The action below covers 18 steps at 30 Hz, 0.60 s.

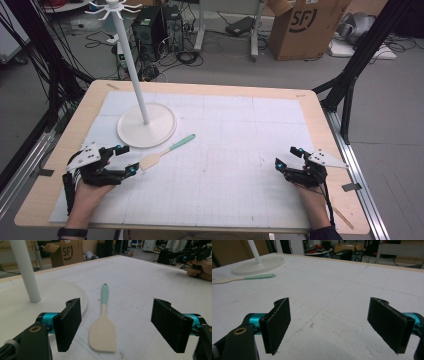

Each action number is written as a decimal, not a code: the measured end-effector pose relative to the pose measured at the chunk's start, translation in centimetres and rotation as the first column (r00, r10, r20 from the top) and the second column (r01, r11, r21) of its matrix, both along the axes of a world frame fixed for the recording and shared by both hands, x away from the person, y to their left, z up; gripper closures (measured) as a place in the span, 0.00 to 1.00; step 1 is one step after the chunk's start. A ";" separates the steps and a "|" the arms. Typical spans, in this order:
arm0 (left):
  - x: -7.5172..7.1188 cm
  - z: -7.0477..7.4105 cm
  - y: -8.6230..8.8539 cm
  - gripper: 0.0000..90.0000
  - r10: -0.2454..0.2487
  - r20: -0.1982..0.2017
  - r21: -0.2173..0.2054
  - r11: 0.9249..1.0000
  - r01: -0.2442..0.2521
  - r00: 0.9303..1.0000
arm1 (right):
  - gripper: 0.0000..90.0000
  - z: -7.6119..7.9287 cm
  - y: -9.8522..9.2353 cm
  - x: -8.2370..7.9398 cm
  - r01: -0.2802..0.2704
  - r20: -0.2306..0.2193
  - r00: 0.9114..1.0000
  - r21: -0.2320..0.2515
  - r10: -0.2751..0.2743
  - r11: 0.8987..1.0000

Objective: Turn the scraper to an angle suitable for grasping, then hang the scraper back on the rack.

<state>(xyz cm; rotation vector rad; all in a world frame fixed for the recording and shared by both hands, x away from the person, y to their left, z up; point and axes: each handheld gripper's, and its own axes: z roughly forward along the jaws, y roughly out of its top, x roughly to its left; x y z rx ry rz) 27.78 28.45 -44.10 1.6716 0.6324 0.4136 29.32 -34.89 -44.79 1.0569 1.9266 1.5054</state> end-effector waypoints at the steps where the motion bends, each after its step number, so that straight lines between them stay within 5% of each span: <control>1: -0.2 -0.3 0.5 0.25 0.006 0.002 -0.003 1.000 -0.006 1.000 | 0.20 0.0 0.0 0.0 0.000 0.003 1.000 -0.003 0.000 1.000; 5: -1.0 -1.1 2.1 0.21 0.035 0.026 -0.070 0.997 -0.033 0.999 | 0.20 0.0 0.0 0.1 0.003 0.001 1.000 0.008 -0.003 1.000; 8: -1.2 -1.1 2.3 0.21 0.047 0.033 -0.043 0.998 -0.046 0.998 | 0.20 0.0 0.0 0.0 0.001 0.000 1.000 0.002 -0.001 1.000; 18: -1.0 -1.1 2.5 0.20 0.045 0.019 -0.066 0.997 -0.043 0.999 | 0.20 0.0 -0.1 0.0 0.002 0.001 1.000 0.007 -0.002 1.000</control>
